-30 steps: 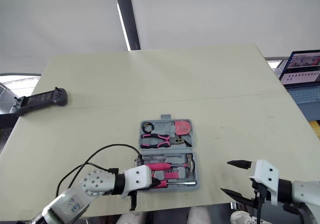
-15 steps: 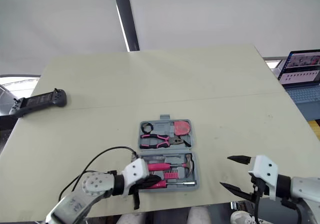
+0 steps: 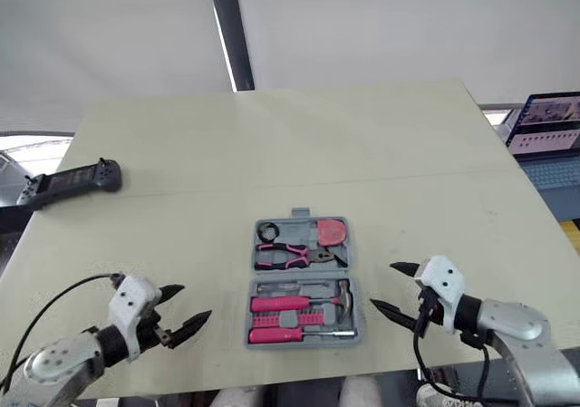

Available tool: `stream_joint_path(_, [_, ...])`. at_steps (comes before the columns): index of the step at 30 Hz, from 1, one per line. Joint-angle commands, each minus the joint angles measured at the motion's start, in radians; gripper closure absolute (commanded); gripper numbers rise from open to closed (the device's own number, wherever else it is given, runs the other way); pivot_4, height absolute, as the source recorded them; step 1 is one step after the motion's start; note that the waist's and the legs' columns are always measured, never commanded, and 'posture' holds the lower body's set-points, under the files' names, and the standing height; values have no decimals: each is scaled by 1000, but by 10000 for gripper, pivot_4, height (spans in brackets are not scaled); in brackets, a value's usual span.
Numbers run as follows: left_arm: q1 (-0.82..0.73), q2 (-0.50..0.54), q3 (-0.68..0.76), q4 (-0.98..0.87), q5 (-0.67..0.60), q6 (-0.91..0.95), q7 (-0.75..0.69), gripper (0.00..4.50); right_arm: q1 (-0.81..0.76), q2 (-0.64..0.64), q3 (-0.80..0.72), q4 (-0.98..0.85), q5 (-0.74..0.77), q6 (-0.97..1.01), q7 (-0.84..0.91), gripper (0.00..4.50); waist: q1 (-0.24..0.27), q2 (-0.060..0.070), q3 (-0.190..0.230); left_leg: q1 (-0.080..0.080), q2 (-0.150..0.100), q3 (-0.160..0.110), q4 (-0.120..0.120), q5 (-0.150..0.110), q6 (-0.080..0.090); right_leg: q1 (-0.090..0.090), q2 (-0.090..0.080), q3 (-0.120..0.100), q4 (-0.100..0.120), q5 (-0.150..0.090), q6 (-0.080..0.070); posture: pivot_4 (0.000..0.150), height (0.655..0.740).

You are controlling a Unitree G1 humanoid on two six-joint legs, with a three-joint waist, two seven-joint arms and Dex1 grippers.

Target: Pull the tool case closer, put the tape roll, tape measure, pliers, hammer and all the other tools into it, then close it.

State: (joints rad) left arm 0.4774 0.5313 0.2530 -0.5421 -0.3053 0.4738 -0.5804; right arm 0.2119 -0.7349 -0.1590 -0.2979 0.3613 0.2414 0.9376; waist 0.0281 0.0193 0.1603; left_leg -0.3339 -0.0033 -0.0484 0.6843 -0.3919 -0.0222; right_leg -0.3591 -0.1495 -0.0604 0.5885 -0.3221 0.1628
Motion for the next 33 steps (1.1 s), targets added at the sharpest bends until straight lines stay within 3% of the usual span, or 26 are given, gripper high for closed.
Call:
stream_joint_path(1, [32, -66, 92, 3, -32, -47, 50, 443, 3, 7, -5, 4, -6, 4, -22, 0, 0, -1, 0, 0, 0, 0, 0, 0, 0, 0, 0, 0, 0, 0, 0, 1500, 7400])
stream_joint_path(9, [38, -90, 102, 11, -36, -66, 39, 443, -76, -43, 73, 45, -22, 260, -50, 0, -5, -1, 0, 0, 0, 0, 0, 0, 0, 0, 0, 0, 1, 0, 0, 1500, 7400])
stream_joint_path(10, [39, -90, 102, 12, -38, -69, 35, 5585, -86, -43, 68, 45, -12, 265, -43, 0, -5, -1, 0, 0, 0, 0, 0, 0, 0, -1, 0, 0, 1, 0, 0, 1500, 7400])
stream_joint_path(12, [44, -79, 105, 11, -40, -76, 21, 12908, -91, -51, 58, 40, 2, 274, -20, 8650, -4, -1, 0, 0, 0, 0, 0, 0, 0, -1, 0, 0, 1, 0, 0, 1500, 7400])
stream_joint_path(18, [10, -38, 99, 10, -63, -44, -10, 44143, -150, -48, 76, 37, 28, 328, -16, 39162, -5, -2, 1, 0, 0, 0, 0, 0, 0, -1, 0, 0, 0, 0, 0, 1500, 7400])
stream_joint_path(19, [-9, -28, 85, 18, -59, -35, -12, 45000, -169, -43, 86, 44, 27, 336, -20, 43872, -5, -2, 1, 0, 0, 0, 0, 0, 0, -1, 0, 0, 1, 0, 0, 1500, 7400])
stream_joint_path(20, [-29, -17, 66, 26, -55, -20, -16, 45000, -186, -39, 94, 54, 23, 340, -23, 44590, -4, -2, 1, 0, 0, 0, 0, 0, 0, -1, 0, 0, 1, 0, 0, 1500, 7400])
stream_joint_path(24, [-177, 65, -83, 129, -6, 42, -72, 45000, -289, -5, 139, 123, -19, 329, -53, 44590, -4, -1, 1, 0, 0, 0, 0, 0, 0, -1, 0, 0, 2, 0, 0, 1500, 7400])
stream_joint_path(33, [-436, 104, -259, 340, 43, 32, -166, 45000, -401, 2, 220, 194, -42, 371, -33, 44590, -10, -1, 1, -1, 1, 2, -1, 1, -1, -4, 0, -3, 3, 0, 0, 1500, 7400])
